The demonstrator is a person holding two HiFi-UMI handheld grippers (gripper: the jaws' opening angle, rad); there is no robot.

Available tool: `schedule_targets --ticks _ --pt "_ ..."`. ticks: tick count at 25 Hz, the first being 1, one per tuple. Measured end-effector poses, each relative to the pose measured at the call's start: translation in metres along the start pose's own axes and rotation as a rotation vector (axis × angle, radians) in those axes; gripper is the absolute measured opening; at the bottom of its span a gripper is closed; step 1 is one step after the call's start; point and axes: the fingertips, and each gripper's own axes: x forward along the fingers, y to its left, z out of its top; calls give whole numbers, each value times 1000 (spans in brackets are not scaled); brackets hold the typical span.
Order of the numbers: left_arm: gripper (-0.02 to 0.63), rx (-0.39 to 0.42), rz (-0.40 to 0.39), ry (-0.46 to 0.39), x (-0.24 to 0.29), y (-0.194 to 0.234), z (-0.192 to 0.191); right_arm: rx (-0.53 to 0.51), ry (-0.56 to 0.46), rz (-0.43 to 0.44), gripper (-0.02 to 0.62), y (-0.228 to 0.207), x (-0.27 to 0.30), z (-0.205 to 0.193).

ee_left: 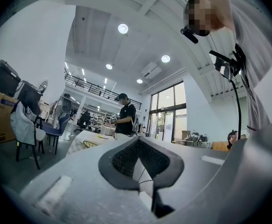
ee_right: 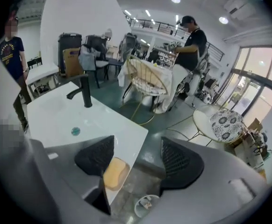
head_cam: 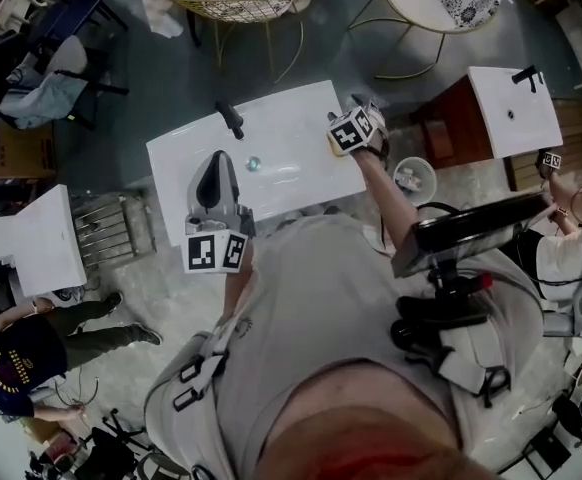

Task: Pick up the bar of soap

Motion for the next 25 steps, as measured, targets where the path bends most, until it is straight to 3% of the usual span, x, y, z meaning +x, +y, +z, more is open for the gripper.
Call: schedule_targets --ticks 11,17,22,25 --pt "-2 -1 40 2 -12 9 -1 15 278 181 282 32 70 -77" --pt "-2 -5 51 1 -17 12 0 16 370 192 276 39 95 -110" --pt "-2 -4 77 -1 -25 22 -4 105 373 215 270 39 109 -125" --pt "-2 -2 83 3 -27 24 -1 161 427 196 273 34 101 -129"
